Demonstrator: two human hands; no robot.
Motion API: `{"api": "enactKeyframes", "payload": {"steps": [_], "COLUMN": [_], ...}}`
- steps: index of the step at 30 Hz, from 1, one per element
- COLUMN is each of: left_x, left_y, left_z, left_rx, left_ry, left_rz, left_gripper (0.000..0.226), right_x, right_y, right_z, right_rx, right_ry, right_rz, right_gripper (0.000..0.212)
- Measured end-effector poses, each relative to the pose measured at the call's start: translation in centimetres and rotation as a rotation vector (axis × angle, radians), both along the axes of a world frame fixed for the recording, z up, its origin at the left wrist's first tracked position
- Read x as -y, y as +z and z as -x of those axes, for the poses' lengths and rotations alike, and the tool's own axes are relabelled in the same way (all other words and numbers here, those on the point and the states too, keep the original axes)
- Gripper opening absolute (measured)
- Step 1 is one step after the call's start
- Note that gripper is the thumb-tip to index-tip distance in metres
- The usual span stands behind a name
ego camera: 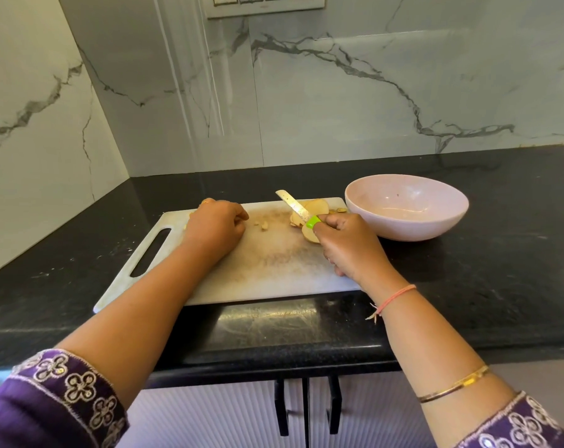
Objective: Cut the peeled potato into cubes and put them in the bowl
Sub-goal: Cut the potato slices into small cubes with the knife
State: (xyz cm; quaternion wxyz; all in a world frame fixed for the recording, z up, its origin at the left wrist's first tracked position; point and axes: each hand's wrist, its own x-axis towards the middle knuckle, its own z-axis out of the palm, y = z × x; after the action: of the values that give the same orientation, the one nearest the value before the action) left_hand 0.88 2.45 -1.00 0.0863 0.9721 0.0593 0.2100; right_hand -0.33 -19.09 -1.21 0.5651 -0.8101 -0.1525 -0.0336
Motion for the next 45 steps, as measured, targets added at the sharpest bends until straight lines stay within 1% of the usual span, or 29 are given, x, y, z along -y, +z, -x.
{"api": "enactKeyframes", "payload": {"steps": [3,7,9,10,12,15,20,24,27,28,30,32,33,35,38,39,42,43,45], "left_x": [-0.5,0.2,1.0,1.3,1.8,2.2,1.0,-1.0,-2.0,-2.0,-1.7,-1.3,-1.2,-1.1,-0.2,0.1,1.3,2.0,3.5], "left_y": [0.0,0.1,0.2,0.2,0.0,-0.5,-0.6,-0.8,-0.9,-0.8,-0.5,0.0,0.2,0.6,1.1,1.2,1.2,1.3,1.5], "left_z": [0.0,0.2,-0.1,-0.3,-0.9,-1.3,-1.1,-0.9,-0.6,-0.5,-0.3,0.0,0.1,-0.2,-0.6,-0.7,-0.4,-0.3,-0.6], "left_rx": [0.020,0.035,0.004,-0.027,-0.085,-0.056,0.006,0.087,0.105,0.116,0.138,0.172,0.192,0.192,0.085,0.081,0.171,0.185,0.168], "left_ry": [-0.020,-0.104,-0.158,-0.176,-0.182,-0.115,-0.006,-0.015,-0.026,-0.043,-0.077,-0.061,-0.035,0.016,0.068,0.064,-0.018,-0.046,-0.107], "left_rz": [-0.012,-0.119,-0.156,-0.149,-0.070,0.029,-0.009,-0.059,-0.066,-0.025,0.122,0.236,0.258,0.243,0.187,0.190,0.182,0.177,0.199], "left_gripper": [0.026,0.029,0.030,0.031,0.030,0.028,0.027,0.023,0.023,0.021,0.021,0.021,0.020,0.020,0.035,0.035,0.018,0.017,0.022], "right_x": [-0.2,-0.1,-0.1,-0.2,-0.3,-0.3,-0.3,-0.1,0.0,0.0,0.0,-0.1,-0.1,0.0,0.1,0.0,-0.2,-0.2,-0.2], "right_y": [0.0,0.0,0.0,0.0,0.1,0.0,0.2,0.2,0.3,0.3,0.3,0.3,0.3,0.3,0.2,0.2,0.1,0.1,0.1], "right_z": [0.0,0.1,0.1,0.2,0.2,0.4,0.5,0.4,0.2,0.2,0.1,0.1,0.1,0.1,0.1,0.2,0.2,0.2,0.2], "right_rx": [-0.008,-0.010,-0.010,-0.008,-0.003,-0.002,-0.003,-0.046,-0.092,-0.099,-0.105,-0.106,-0.108,-0.109,-0.100,-0.094,-0.070,-0.063,-0.048], "right_ry": [-0.003,-0.011,-0.011,-0.010,-0.009,-0.011,-0.009,-0.037,-0.060,-0.066,-0.074,-0.078,-0.082,-0.090,-0.100,-0.102,-0.111,-0.114,-0.123], "right_rz": [0.000,0.009,0.002,0.001,-0.005,-0.009,-0.026,-0.086,-0.160,-0.173,-0.198,-0.229,-0.240,-0.254,-0.288,-0.296,-0.319,-0.324,-0.330], "right_gripper": [0.026,0.027,0.027,0.026,0.022,0.023,0.031,0.033,0.030,0.029,0.028,0.027,0.027,0.027,0.026,0.025,0.022,0.021,0.025]}}
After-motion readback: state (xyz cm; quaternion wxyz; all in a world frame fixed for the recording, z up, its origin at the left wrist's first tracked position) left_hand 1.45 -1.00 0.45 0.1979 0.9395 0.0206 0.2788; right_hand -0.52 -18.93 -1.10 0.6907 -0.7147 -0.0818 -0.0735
